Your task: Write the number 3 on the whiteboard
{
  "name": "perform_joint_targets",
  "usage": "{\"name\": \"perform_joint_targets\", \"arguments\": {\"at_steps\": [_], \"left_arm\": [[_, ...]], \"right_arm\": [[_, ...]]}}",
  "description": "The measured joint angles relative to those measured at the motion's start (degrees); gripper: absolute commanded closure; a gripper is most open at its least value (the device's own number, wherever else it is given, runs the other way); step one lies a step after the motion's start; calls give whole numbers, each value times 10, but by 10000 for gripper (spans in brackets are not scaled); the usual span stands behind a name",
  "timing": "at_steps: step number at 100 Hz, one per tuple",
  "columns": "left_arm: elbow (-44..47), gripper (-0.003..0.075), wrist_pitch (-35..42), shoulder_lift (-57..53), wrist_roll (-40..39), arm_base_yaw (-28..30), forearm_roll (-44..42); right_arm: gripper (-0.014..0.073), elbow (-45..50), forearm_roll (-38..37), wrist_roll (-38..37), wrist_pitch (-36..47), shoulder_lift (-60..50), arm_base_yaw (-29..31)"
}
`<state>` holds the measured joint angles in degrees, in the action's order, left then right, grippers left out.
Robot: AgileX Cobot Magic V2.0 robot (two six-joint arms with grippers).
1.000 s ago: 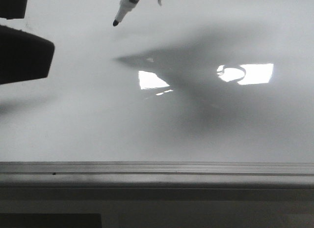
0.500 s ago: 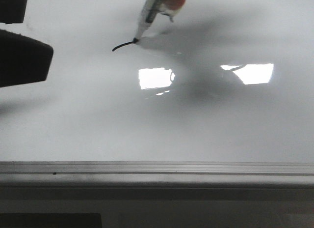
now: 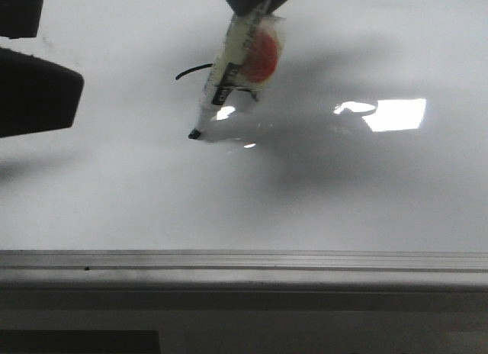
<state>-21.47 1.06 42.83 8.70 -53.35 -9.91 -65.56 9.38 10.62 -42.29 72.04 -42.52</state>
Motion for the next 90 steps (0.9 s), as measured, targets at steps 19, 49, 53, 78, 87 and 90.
{"name": "perform_joint_targets", "arguments": {"at_steps": [19, 49, 53, 78, 87, 90], "left_arm": [[0, 176, 0, 0, 0, 0, 0], [0, 177, 0, 0, 0, 0, 0], [0, 177, 0, -1, 0, 0, 0], [0, 177, 43, 28, 0, -1, 1], [0, 190, 81, 58, 0, -3, 11], [0, 200, 94, 72, 0, -3, 16]], "right_arm": [[658, 1, -18, 0, -55, -20, 4], [658, -12, 4, 0, -7, 53, -52], [658, -18, 4, 0, -11, 54, -53], [658, -34, 1, 0, -8, 27, -75], [658, -36, 1, 0, -8, 22, -91], [658, -36, 1, 0, -8, 22, -97]]}}
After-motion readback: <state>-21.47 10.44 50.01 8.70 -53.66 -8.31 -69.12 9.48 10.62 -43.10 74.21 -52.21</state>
